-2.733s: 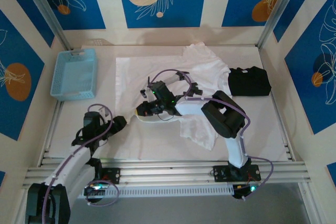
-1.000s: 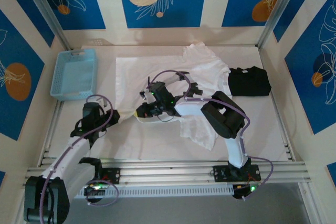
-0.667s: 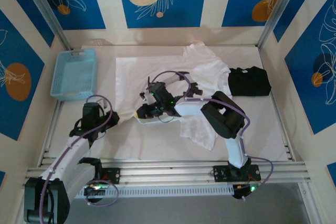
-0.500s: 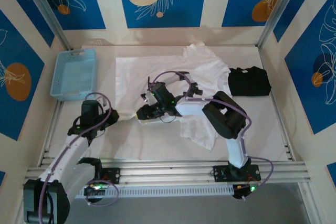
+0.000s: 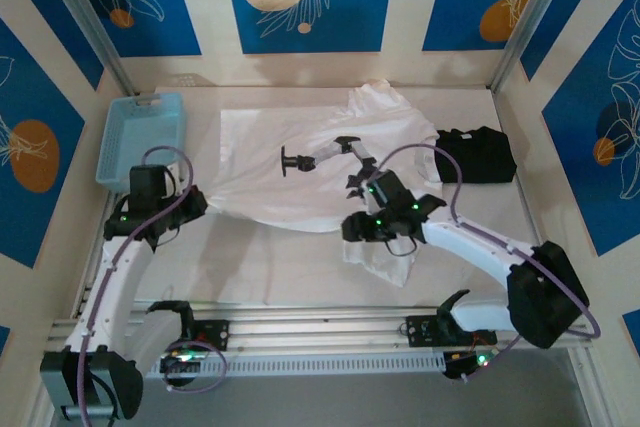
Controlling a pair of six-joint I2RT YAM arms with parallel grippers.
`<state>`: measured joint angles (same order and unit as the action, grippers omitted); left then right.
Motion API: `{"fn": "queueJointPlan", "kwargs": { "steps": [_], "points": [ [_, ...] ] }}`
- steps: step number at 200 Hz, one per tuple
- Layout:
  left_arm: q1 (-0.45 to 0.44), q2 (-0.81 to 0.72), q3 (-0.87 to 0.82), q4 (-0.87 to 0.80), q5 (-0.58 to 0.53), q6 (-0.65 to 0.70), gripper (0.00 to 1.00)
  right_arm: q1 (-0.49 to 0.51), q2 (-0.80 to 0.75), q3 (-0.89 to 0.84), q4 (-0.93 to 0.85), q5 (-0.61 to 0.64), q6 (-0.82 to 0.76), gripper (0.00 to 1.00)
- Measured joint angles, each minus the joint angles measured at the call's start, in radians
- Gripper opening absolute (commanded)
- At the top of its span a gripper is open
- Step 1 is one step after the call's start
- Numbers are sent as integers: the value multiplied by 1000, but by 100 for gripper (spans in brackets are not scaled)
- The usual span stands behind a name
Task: Fold the inside-out t-shirt
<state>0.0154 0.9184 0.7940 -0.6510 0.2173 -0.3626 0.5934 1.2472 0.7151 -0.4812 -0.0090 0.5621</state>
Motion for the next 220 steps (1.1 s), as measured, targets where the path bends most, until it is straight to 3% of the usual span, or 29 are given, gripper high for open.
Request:
{"fn": "queueJointPlan", "kwargs": {
  "steps": [38,116,194,220],
  "points": [
    [2,0,16,-61,-26,86,0,-118,-31,-62,-38,14,25,53],
    [2,50,-38,-61,15,107,0,-159,165,-47,6,1,27,49],
    [2,209,6,116,200,-66,1,-312,185,-16,-13,11,55,45],
    [2,311,77,150,255,-108,3,-253,121,-8,13,17,23,49]
  ]
}}
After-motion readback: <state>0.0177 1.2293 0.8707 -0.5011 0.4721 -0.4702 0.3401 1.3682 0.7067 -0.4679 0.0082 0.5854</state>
